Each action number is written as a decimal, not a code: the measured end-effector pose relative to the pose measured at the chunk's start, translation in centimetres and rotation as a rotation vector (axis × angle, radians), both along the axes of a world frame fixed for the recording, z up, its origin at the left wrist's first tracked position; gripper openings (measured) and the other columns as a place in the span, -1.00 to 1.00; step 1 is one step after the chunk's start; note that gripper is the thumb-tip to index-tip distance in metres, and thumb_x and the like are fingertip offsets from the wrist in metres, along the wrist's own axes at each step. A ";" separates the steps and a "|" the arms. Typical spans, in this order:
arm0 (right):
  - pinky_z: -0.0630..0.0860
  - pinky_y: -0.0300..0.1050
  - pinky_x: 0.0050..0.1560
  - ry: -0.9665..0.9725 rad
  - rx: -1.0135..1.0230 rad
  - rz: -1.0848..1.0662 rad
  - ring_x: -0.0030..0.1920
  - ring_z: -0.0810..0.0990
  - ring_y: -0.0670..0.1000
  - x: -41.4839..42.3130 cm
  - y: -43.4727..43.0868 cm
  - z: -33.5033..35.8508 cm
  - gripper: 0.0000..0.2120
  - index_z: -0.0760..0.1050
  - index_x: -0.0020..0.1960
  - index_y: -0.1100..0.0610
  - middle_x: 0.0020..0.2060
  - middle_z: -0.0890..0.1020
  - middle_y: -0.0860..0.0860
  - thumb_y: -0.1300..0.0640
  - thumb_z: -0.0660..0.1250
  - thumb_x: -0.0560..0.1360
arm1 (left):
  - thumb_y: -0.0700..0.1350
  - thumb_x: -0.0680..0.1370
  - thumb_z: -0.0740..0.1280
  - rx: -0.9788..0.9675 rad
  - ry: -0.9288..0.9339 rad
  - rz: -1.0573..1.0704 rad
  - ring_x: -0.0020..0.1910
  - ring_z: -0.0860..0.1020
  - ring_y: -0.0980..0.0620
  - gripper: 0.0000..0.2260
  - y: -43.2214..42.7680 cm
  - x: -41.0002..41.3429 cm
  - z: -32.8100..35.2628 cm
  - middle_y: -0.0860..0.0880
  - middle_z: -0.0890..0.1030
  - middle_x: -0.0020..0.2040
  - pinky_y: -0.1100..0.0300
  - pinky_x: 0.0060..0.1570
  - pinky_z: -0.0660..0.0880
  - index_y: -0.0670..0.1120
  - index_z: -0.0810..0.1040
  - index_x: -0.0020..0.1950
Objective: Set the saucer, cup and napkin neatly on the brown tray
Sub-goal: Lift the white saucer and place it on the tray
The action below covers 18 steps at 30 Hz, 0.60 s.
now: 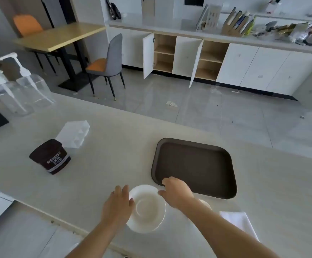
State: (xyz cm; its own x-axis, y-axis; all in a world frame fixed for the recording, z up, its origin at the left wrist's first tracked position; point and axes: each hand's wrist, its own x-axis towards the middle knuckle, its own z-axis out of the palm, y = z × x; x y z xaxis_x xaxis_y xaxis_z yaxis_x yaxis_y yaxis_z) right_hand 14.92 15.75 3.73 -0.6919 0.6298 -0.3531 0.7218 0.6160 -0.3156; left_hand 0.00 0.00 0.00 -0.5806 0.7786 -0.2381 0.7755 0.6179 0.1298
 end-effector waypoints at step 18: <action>0.63 -0.02 -0.17 -0.030 -0.244 -0.232 -0.18 0.67 0.20 -1.1 -0.2 -2.1 -0.87 0.48 -0.07 0.19 -0.15 0.67 0.15 0.29 0.18 0.46 | -0.27 0.51 0.21 0.323 -0.512 0.462 -0.12 0.60 -0.08 -0.75 -0.7 0.3 -1.5 0.00 0.63 -0.13 -0.02 -0.11 0.59 -0.06 0.59 0.09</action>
